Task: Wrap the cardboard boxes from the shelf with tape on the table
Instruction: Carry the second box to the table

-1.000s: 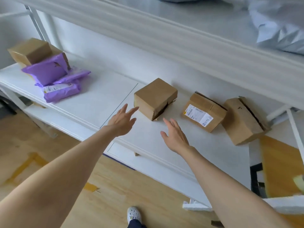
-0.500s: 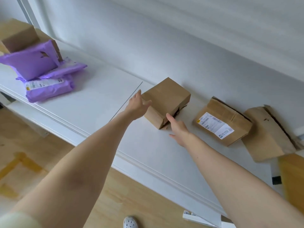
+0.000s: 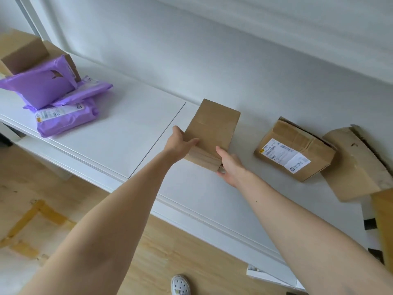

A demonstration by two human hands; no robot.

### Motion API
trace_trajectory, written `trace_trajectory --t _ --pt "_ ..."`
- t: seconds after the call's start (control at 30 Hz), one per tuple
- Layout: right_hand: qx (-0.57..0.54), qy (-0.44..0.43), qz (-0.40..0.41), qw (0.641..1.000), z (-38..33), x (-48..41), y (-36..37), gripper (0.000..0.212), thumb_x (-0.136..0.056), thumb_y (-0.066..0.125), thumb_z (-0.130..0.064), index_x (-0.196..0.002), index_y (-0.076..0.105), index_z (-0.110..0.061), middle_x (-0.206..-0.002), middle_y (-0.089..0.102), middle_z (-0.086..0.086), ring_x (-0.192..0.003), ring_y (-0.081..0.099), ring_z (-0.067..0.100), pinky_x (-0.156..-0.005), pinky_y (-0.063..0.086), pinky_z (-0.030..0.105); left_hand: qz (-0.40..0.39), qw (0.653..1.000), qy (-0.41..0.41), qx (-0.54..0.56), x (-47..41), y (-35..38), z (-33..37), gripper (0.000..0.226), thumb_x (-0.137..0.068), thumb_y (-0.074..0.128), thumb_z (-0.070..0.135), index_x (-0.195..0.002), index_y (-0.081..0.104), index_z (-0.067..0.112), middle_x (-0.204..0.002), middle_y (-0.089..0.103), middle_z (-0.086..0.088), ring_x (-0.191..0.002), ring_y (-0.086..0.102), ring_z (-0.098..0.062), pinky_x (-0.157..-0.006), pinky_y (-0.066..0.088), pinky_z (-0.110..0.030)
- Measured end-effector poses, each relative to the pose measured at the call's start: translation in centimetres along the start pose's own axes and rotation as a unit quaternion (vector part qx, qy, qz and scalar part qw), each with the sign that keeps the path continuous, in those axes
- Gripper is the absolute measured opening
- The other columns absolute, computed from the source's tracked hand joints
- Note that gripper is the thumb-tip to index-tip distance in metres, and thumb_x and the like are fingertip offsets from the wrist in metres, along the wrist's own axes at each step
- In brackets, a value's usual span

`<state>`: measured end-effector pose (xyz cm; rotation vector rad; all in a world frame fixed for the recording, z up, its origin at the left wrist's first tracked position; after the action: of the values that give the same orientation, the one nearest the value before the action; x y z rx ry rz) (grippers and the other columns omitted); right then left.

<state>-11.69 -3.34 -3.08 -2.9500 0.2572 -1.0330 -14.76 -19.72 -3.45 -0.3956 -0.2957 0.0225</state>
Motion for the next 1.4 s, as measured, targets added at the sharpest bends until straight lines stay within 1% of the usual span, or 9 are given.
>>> trace_trajectory --t 0.2,0.3,0.43,0.6,0.9,1.03,1.17,1.33,1.4 --pt "0.028 -0.002 -0.001 1.000 1.3 3.7 -0.5 0.034 -0.093 0.057 -0.039 -0.117 0.054 -0.016 -0.124 0.057 -0.001 -0.101 0.056 0.014 -0.103 0.041 0.035 -0.014 1.000 0.000 0.027 3.8 -0.9 -0.2 0.050 -0.078 0.073 0.039 -0.118 0.055 0.014 -0.097 0.063 -0.004 -0.072 0.055 -0.015 -0.062 0.044 -0.027" --pt "0.034 -0.017 0.018 0.999 2.2 6.7 -1.2 0.039 -0.093 0.056 -0.042 -0.125 0.052 -0.019 -0.130 0.053 0.000 -0.117 0.051 0.023 -0.106 0.038 0.038 -0.013 0.999 0.005 0.030 7.0 -1.5 0.4 0.047 -0.077 0.075 0.039 -0.113 0.055 0.017 -0.097 0.066 -0.006 -0.068 0.056 -0.013 -0.058 0.043 -0.024" --pt "0.020 -0.053 0.016 0.998 3.7 11.0 -2.7 0.049 -0.093 0.055 -0.042 -0.134 0.049 -0.017 -0.115 0.046 -0.007 -0.107 0.039 0.011 -0.106 0.034 0.035 -0.025 0.999 0.014 0.035 12.3 -1.9 1.2 0.048 -0.077 0.075 0.035 -0.112 0.051 0.013 -0.098 0.067 -0.007 -0.070 0.058 -0.014 -0.052 0.040 -0.023" --pt "-0.007 -0.070 0.029 0.997 7.0 16.8 -5.8 0.051 -0.091 0.056 -0.049 -0.132 0.047 -0.021 -0.119 0.045 -0.007 -0.110 0.038 0.014 -0.103 0.033 0.039 -0.059 0.997 0.020 0.040 19.4 -1.3 1.8 0.053 -0.076 0.076 0.038 -0.113 0.049 0.011 -0.098 0.069 -0.005 -0.078 0.063 -0.012 -0.059 0.042 -0.024" --pt "-0.037 -0.045 0.000 0.998 14.8 27.4 -12.5 0.075 -0.060 0.069 -0.066 -0.118 0.046 -0.026 -0.137 0.046 -0.003 -0.127 0.043 0.022 -0.103 0.033 0.051 -0.135 0.990 0.010 0.030 31.6 2.0 0.6 0.055 -0.075 0.077 0.039 -0.113 0.048 0.012 -0.096 0.065 -0.003 -0.082 0.063 -0.014 -0.072 0.052 -0.034" --pt "-0.057 -0.043 0.023 0.997 18.3 31.1 -16.1 0.057 -0.070 0.072 -0.057 -0.112 0.049 -0.026 -0.134 0.047 -0.003 -0.127 0.043 0.018 -0.104 0.035 0.045 -0.179 0.984 -0.008 0.012 35.8 4.8 -0.6 0.061 -0.073 0.078 0.041 -0.115 0.046 0.012 -0.103 0.063 -0.004 -0.093 0.064 -0.020 -0.090 0.053 -0.046" --pt "-0.069 -0.045 0.062 0.995 21.6 34.4 -20.6 0.049 -0.075 0.075 -0.045 -0.112 0.053 -0.022 -0.123 0.057 -0.001 -0.112 0.055 0.013 -0.093 0.043 0.035 -0.230 0.973 -0.004 -0.021 39.9 8.2 -0.9 0.065 -0.070 0.080 0.042 -0.116 0.045 0.011 -0.106 0.060 -0.005 -0.096 0.065 -0.021 -0.087 0.055 -0.047" --pt "-0.085 -0.035 0.090 0.992 25.7 38.8 -27.1 0.065 -0.056 0.084 -0.051 -0.109 0.059 -0.024 -0.121 0.059 -0.003 -0.114 0.054 0.015 -0.101 0.044 0.042 -0.274 0.957 0.004 -0.092 45.0 13.8 -0.6 0.060 -0.071 0.079 0.043 -0.106 0.048 0.006 -0.099 0.064 -0.005 -0.091 0.066 -0.020 -0.084 0.056 -0.046" --pt "-0.087 -0.041 0.104 0.990 26.9 40.4 -30.1 0.058 -0.064 0.083 -0.045 -0.111 0.058 -0.022 -0.116 0.059 -0.005 -0.107 0.054 0.011 -0.092 0.046 0.038 -0.292 0.951 0.008 -0.104 46.9 16.5 -0.2 0.053 -0.071 0.079 0.042 -0.098 0.048 0.008 -0.103 0.063 -0.007 -0.095 0.065 -0.021 -0.085 0.055 -0.046"
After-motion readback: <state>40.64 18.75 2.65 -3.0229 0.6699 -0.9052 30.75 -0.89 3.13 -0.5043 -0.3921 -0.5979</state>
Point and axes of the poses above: each hand's wrist, its own x-axis away from the middle knuckle, its own y-axis out of the palm, z = x × y, the point moved 1 cm from there along -x, towards the middle knuckle
